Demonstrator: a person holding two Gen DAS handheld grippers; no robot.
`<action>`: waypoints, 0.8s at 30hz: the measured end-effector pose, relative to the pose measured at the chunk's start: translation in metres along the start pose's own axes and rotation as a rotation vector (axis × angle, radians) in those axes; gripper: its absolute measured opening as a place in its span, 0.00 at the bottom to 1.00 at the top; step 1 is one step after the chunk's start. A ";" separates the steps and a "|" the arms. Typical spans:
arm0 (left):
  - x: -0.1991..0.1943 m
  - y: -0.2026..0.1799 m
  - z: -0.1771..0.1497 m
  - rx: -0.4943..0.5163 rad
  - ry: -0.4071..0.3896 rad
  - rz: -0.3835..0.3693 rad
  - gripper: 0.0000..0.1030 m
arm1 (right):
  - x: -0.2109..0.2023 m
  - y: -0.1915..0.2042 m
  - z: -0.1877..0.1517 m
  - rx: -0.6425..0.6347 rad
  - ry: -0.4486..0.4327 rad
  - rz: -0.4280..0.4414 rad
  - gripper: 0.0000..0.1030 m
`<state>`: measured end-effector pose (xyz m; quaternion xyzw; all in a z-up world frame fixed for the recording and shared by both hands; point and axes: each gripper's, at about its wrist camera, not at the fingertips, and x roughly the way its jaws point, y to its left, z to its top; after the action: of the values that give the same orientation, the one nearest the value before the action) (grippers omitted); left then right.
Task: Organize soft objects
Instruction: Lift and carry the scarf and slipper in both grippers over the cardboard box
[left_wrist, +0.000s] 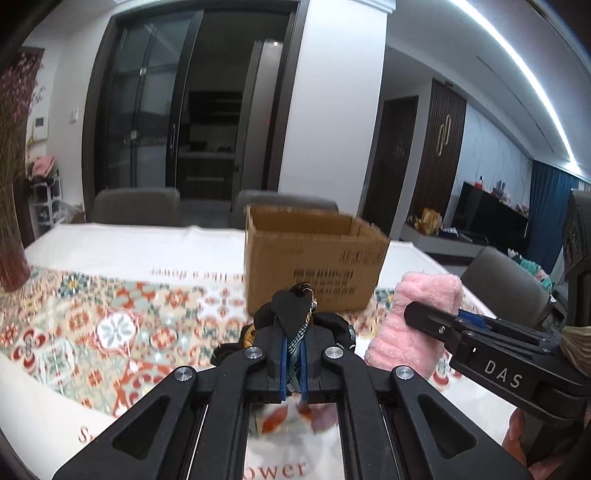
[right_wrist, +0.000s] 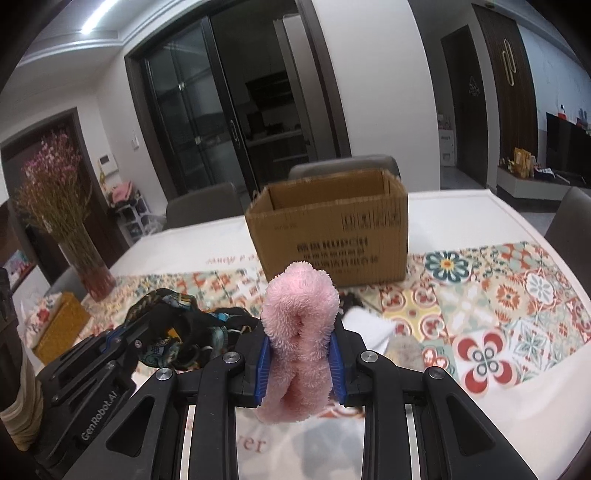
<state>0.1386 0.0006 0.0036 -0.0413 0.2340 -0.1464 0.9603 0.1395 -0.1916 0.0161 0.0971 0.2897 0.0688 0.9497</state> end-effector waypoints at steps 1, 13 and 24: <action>-0.002 0.000 0.006 0.003 -0.016 0.000 0.06 | -0.001 0.000 0.004 0.000 -0.010 0.001 0.27; -0.001 -0.007 0.062 0.064 -0.121 -0.005 0.06 | -0.012 0.008 0.058 -0.005 -0.109 0.017 0.27; 0.016 -0.011 0.117 0.076 -0.181 -0.033 0.06 | -0.010 0.004 0.113 -0.014 -0.176 0.010 0.27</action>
<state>0.2033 -0.0137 0.1018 -0.0217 0.1399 -0.1665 0.9758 0.1951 -0.2061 0.1142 0.0976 0.2042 0.0666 0.9718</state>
